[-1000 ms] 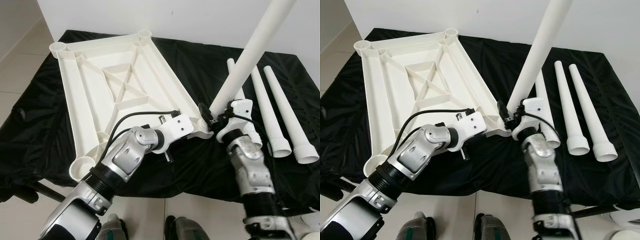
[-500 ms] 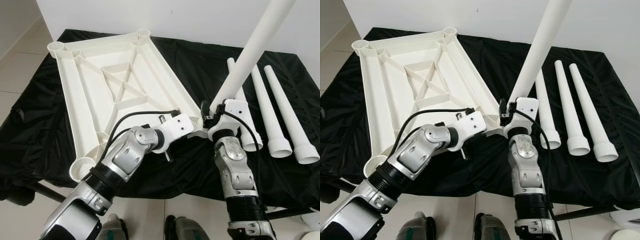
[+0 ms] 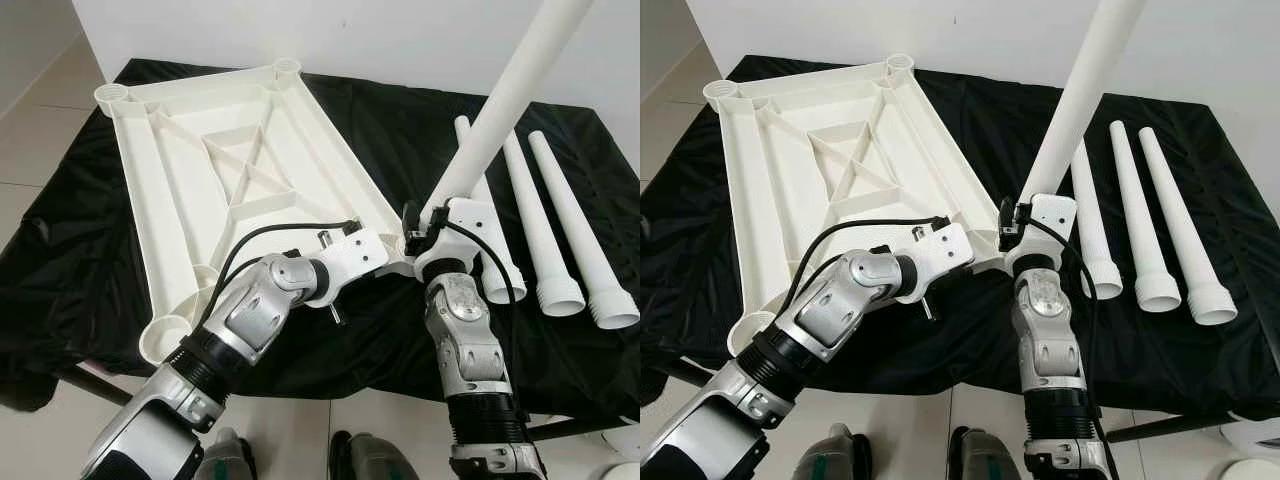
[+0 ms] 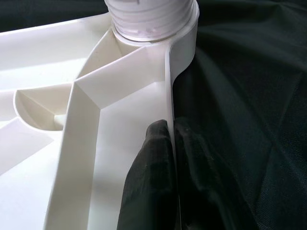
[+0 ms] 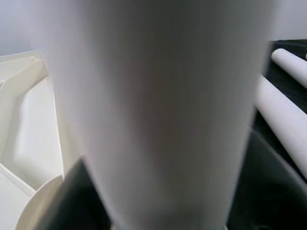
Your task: Building children table
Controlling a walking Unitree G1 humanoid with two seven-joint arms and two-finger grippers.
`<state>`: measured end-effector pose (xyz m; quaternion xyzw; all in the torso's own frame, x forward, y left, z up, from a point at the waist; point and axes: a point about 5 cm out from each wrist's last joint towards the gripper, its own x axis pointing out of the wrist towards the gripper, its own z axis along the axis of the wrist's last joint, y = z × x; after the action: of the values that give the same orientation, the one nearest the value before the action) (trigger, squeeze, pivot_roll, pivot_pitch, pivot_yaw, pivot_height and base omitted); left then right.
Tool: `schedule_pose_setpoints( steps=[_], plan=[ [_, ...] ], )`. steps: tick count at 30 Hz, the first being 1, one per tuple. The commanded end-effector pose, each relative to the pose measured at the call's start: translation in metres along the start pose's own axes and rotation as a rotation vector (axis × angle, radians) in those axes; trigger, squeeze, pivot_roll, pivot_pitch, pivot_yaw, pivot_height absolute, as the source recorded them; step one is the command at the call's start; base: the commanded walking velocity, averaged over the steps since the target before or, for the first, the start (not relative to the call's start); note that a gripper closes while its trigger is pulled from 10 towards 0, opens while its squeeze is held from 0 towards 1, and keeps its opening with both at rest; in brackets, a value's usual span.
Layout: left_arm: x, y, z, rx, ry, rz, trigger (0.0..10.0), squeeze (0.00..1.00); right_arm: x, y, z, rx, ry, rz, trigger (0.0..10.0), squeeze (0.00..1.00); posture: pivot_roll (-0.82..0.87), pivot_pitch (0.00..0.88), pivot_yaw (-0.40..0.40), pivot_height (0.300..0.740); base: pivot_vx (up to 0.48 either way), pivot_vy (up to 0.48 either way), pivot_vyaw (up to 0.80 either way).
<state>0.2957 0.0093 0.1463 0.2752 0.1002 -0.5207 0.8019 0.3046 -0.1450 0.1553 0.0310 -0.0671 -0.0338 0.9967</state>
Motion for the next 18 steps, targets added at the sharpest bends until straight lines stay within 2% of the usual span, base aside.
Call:
schedule_pose_setpoints(
  steps=[1,8,11,12,13,14,18],
  plan=[
    [0.001,-0.003,-0.006,0.005,0.024,0.019,10.0,0.00,-0.002,-0.006,0.000,-0.004,-0.003,-0.021,10.0,1.00,-0.03,0.045,-0.044,0.740,0.000,0.000,0.00],
    [0.002,-0.004,-0.006,0.004,0.025,0.018,10.0,0.00,-0.003,-0.011,0.001,-0.015,-0.013,0.000,10.0,1.00,-0.04,0.041,-0.045,0.740,0.000,0.000,0.00],
    [0.002,-0.005,-0.006,0.002,0.023,0.018,10.0,0.00,-0.003,-0.020,0.004,-0.039,-0.025,0.037,10.0,1.00,-0.04,0.039,-0.047,0.740,0.000,0.000,0.00],
    [0.002,-0.005,-0.006,0.001,0.023,0.017,10.0,0.00,-0.003,-0.021,0.005,-0.045,-0.027,0.044,10.0,0.89,-0.04,0.039,-0.047,0.740,0.000,0.000,0.00],
    [0.002,-0.005,-0.006,0.002,0.023,0.017,10.0,0.00,-0.003,-0.023,0.006,-0.050,-0.037,0.094,10.0,0.00,-0.04,0.038,-0.048,0.740,0.000,0.000,0.00],
    [0.002,-0.005,-0.006,0.002,0.023,0.017,10.0,0.00,-0.003,-0.023,0.006,-0.050,-0.037,0.094,10.0,0.00,-0.04,0.038,-0.048,0.740,0.000,0.000,0.00],
    [0.002,-0.005,-0.006,0.003,0.022,0.017,10.0,0.00,-0.003,-0.028,0.011,-0.032,-0.055,0.259,10.0,0.00,-0.04,0.037,-0.047,0.740,0.000,0.000,0.00]
  ],
)
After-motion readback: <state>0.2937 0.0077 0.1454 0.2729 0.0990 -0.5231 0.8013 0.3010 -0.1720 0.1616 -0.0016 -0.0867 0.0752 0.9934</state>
